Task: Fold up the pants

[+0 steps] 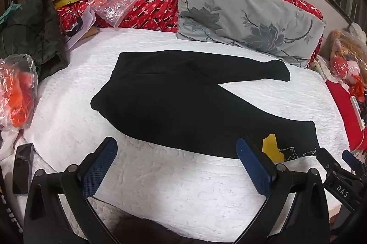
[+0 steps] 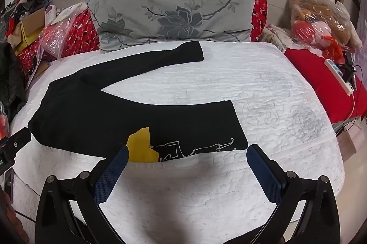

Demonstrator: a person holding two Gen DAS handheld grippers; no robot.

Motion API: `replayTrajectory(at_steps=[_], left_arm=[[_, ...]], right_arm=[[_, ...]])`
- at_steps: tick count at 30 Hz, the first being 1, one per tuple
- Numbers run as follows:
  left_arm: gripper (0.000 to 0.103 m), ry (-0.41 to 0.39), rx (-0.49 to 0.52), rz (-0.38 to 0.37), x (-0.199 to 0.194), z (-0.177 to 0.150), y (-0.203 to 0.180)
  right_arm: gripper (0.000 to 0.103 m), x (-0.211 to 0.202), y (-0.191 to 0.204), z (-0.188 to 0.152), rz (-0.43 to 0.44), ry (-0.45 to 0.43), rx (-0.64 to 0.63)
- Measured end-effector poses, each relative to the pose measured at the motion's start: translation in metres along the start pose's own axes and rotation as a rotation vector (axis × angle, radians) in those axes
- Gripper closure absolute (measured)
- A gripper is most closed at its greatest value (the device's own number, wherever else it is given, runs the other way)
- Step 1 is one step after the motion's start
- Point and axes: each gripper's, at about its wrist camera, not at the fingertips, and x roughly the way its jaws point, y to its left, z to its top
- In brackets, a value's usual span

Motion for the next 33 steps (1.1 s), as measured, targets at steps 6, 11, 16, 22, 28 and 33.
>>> replayTrajectory(at_steps=[6, 11, 16, 22, 28, 33], left_arm=[[0.000, 0.002, -0.009, 0.007, 0.003, -0.001, 0.005], [0.000, 0.004, -0.009, 0.015, 0.004, -0.001, 0.004], [0.000, 0.011, -0.002, 0.019, 0.007, -0.003, 0.004], [0.000, 0.016, -0.004, 0.021, 0.010, -0.001, 0.005], [0.000, 0.015, -0.010, 0.029, 0.011, -0.001, 0.006], [0.000, 0.015, -0.008, 0.034, 0.012, -0.001, 0.006]], right_arm=[[0.000, 0.003, -0.003, -0.002, 0.004, 0.003, 0.006], [0.000, 0.005, -0.005, -0.002, 0.011, 0.005, 0.014], [0.000, 0.006, -0.006, -0.003, 0.013, 0.006, 0.014], [0.000, 0.006, -0.006, -0.002, 0.011, 0.004, 0.013], [0.000, 0.006, -0.008, -0.001, 0.008, 0.002, 0.015], [0.000, 0.007, -0.010, 0.001, 0.007, 0.004, 0.021]])
